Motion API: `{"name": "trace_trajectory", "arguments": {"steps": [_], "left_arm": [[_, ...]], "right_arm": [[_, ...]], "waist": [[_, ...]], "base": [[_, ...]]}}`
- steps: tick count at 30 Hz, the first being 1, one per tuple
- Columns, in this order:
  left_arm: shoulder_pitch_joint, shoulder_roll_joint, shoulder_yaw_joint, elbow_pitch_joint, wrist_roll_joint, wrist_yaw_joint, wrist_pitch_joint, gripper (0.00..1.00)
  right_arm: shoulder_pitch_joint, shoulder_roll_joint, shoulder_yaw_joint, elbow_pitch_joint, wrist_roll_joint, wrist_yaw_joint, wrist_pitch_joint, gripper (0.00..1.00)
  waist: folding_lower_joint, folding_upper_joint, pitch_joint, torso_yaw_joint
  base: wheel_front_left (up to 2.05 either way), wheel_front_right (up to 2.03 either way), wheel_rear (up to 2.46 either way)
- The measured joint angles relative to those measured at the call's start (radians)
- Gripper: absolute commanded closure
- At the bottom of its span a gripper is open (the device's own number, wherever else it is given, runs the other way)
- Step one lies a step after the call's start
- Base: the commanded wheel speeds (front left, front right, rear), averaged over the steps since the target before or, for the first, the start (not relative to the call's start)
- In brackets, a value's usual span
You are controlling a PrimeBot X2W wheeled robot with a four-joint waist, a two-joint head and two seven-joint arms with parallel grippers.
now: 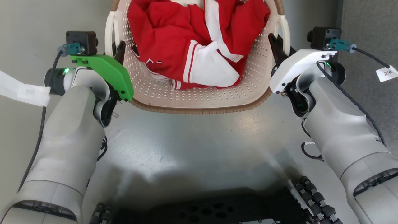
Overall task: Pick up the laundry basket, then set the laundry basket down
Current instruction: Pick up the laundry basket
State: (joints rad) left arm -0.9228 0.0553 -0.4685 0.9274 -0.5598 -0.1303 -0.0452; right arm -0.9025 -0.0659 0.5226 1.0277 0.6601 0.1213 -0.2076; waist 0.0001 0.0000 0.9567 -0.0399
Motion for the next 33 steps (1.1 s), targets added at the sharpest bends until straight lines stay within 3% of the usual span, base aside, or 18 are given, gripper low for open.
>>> {"name": "trace_trajectory", "arguments": {"steps": [12,33], "left_arm": [[0.020,-0.005,-0.036,0.068,-0.066,0.000,0.001,1.00],[0.105,-0.010,-0.091,0.136,-0.161,0.000,0.075,1.00]], "right_arm": [[0.015,-0.002,0.078,0.018,0.069,-0.001,0.002,1.00],[0.078,-0.002,0.208,0.049,0.155,-0.008,0.156,1.00]], "waist": [[-0.0001,0.0000,-0.107,-0.004],[-0.0001,0.0000,-0.354,-0.026]], "base": [[0.00,0.00,0.00],[0.00,0.00,0.00]]}}
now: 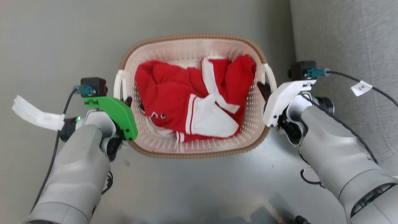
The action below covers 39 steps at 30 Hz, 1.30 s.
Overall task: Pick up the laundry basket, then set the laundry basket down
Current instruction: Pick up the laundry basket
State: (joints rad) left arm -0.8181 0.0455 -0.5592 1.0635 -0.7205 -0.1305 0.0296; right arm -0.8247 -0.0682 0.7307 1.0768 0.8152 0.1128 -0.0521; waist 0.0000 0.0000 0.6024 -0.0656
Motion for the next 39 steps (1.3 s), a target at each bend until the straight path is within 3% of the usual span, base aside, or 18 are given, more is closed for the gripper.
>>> {"name": "trace_trajectory", "arguments": {"steps": [39], "left_arm": [[0.275,-0.024,-0.087,0.094,-0.139,-0.001,0.139,1.00]], "right_arm": [[0.265,0.002,0.153,0.019,0.168,0.000,0.216,1.00]], "waist": [[-0.0001,0.0000,-0.506,-0.011]], "base": [[0.00,0.00,0.00]]}}
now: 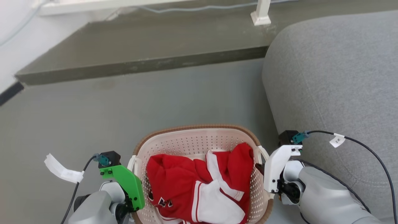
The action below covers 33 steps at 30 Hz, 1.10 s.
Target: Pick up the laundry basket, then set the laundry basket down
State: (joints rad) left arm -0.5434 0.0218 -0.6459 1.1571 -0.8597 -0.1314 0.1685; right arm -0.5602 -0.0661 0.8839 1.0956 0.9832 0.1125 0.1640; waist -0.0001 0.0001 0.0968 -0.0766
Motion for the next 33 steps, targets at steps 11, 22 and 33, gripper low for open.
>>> {"name": "trace_trajectory", "arguments": {"steps": [11,22,33], "left_arm": [[0.017,0.000,-0.006,0.013,-0.018,0.000,0.026,1.00],[0.017,0.000,-0.012,0.014,-0.029,0.000,0.038,1.00],[0.017,0.000,-0.023,0.015,-0.044,0.000,0.043,1.00]], "right_arm": [[0.017,0.000,0.020,0.000,0.019,0.000,0.032,1.00],[0.017,-0.001,0.030,0.000,0.033,-0.001,0.040,1.00],[0.016,-0.002,0.042,0.002,0.047,-0.001,0.040,1.00]], "waist": [[0.0000,0.0000,-0.032,-0.004],[0.0000,0.0000,-0.030,-0.004],[0.0000,0.0000,-0.025,-0.005]], "base": [[0.00,0.00,0.00],[0.00,0.00,0.00],[0.00,0.00,0.00]]}}
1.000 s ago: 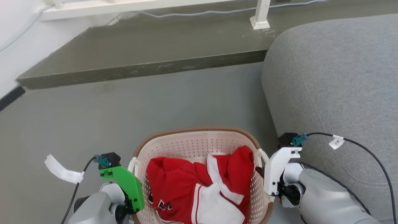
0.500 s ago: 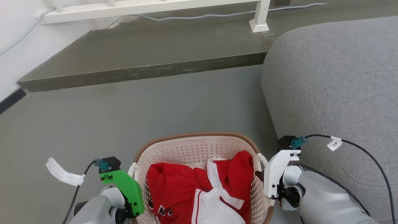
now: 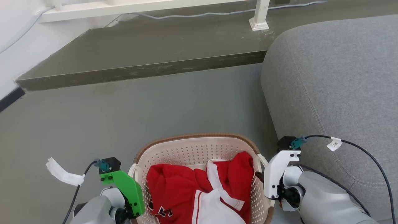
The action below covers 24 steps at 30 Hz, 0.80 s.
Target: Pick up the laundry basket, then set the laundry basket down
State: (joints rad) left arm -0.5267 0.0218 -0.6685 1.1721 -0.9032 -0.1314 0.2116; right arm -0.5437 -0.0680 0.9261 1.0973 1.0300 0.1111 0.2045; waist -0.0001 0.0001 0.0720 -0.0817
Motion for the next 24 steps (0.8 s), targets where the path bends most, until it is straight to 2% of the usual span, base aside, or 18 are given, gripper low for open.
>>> {"name": "trace_trajectory", "arguments": {"steps": [9,24], "left_arm": [[0.000,0.000,-0.007,-0.001,-0.003,0.000,0.000,1.00],[-0.074,0.003,-0.001,-0.011,-0.007,0.000,-0.050,1.00]], "right_arm": [[-0.001,-0.002,0.011,0.000,0.006,0.000,-0.001,1.00],[-0.085,-0.007,0.012,0.000,0.007,-0.007,-0.037,1.00]], "waist": [[0.0000,0.0000,0.005,-0.001],[0.0001,0.0000,0.120,0.000]], "base": [[0.00,0.00,0.00],[0.00,0.00,0.00]]}}
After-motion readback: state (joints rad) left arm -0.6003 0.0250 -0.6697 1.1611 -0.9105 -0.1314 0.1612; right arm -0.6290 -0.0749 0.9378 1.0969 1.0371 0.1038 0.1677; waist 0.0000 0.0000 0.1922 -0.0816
